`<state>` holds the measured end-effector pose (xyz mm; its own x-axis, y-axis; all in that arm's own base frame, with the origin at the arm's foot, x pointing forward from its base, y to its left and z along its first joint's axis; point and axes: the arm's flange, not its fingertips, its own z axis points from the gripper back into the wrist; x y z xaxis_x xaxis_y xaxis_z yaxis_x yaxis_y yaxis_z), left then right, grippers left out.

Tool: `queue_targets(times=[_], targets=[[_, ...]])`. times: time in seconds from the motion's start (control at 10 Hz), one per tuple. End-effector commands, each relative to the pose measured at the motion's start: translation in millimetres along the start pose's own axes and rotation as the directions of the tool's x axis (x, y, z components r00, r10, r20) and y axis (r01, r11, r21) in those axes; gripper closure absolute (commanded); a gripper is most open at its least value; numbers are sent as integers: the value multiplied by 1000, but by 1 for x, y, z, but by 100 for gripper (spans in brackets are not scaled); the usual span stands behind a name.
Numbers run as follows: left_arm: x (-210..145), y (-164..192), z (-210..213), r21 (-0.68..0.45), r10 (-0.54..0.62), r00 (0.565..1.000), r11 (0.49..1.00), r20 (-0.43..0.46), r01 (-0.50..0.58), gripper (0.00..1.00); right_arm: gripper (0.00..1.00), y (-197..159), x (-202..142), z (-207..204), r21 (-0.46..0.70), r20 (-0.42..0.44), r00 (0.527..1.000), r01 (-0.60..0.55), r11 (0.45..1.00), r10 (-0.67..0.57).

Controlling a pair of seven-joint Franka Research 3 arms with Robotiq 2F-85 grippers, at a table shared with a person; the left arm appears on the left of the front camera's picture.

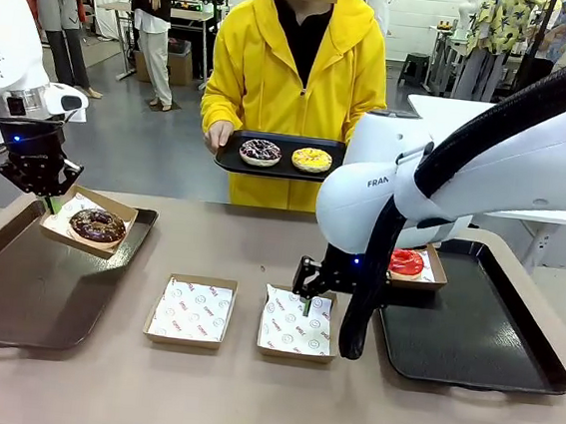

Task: Individually package the donuts and arrange them on the tray.
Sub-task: Place the picked Paper togo box on the Handle tray while simultaneously picking up another Paper togo box from the table with the other hand.

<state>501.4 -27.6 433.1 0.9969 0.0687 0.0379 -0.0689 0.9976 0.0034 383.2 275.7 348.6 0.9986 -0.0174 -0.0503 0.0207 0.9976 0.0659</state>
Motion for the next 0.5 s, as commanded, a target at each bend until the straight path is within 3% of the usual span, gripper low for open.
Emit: queue_targets(times=[0.0, 0.4], targets=[[12, -3, 0, 1, 4, 1000, 1000, -18, -4, 99, 0, -8, -4, -6, -12, 34, 999, 24, 1000, -24], [29, -6, -8, 21, -25, 999, 999, -33, 26, 99, 0, -11, -6, -15, -9, 25, 1000, 19, 1000, -19]])
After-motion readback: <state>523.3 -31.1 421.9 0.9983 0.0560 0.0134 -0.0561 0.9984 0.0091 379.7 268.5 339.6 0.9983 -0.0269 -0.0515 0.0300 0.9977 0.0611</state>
